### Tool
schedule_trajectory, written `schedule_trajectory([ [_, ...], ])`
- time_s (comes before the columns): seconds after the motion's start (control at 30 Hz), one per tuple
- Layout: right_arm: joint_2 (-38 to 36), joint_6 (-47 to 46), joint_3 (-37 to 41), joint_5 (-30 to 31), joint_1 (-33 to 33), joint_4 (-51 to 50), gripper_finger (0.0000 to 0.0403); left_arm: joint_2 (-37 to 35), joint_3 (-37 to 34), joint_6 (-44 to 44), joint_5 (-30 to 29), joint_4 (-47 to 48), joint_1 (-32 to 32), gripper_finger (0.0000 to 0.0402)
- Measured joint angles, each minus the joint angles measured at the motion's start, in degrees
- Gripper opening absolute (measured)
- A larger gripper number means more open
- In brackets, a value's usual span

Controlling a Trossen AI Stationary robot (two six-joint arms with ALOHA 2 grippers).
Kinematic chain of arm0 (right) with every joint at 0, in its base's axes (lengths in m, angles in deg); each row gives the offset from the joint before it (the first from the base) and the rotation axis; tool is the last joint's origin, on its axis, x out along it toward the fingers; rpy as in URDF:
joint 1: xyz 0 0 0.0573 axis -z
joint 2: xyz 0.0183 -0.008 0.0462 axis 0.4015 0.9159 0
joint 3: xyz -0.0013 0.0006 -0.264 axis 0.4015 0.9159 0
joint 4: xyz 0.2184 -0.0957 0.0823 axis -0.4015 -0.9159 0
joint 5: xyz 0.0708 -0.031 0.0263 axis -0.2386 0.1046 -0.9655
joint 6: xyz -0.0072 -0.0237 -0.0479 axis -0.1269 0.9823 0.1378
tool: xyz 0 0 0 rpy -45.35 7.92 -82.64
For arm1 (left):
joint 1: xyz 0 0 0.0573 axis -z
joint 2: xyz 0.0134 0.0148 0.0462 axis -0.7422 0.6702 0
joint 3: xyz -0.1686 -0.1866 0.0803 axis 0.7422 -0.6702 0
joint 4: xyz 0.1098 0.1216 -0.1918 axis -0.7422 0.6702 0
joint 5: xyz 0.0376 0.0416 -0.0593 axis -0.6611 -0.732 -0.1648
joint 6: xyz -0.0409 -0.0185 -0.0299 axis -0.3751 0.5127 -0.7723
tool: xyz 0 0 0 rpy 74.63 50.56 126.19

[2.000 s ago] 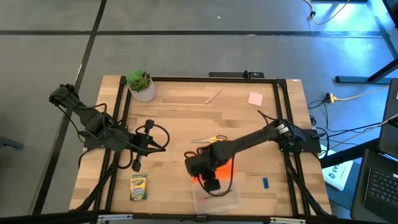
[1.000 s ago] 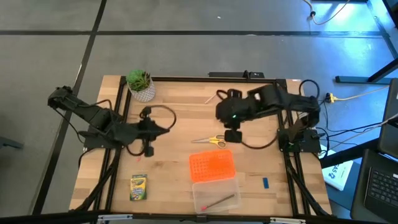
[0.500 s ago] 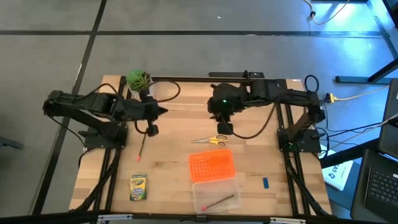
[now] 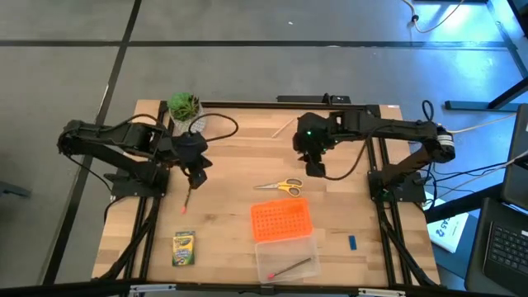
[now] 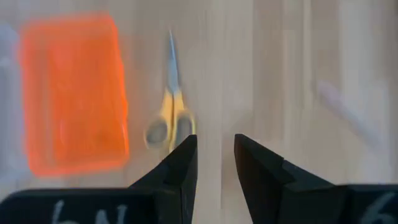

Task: Pack school essentials
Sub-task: Put the yellow scissor into the orange supply box

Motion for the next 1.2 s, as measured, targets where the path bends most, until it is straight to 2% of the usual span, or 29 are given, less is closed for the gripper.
schedule_trajectory([
  [0.17,0.6,-0.1,9.2,-7.0,1.7,5.4,0.0108,3.0,0.0,0.0,-1.2,-0.1,-0.3,0.0],
  [0.27,0.7,0.9,14.3,-7.2,1.7,9.4,0.0108,5.2,0.0,0.3,-1.2,-0.1,-1.0,0.0],
  [0.47,0.7,0.8,18.8,-7.2,1.8,16.6,0.0109,8.7,0.0,0.3,-1.2,-0.4,-1.0,0.0],
  [0.6,0.9,0.7,20.2,-7.2,1.7,18.3,0.0124,9.8,0.0,0.3,-1.2,-0.5,-0.9,0.0],
  [0.83,3.6,0.5,21.2,-7.2,1.6,22.0,0.0186,9.8,0.0,0.4,-1.6,-0.7,-1.0,0.0],
  [1.2,14.1,0.6,21.2,-7.6,1.6,27.7,0.0193,9.8,0.0,4.9,-2.9,-3.5,-1.2,0.0],
])
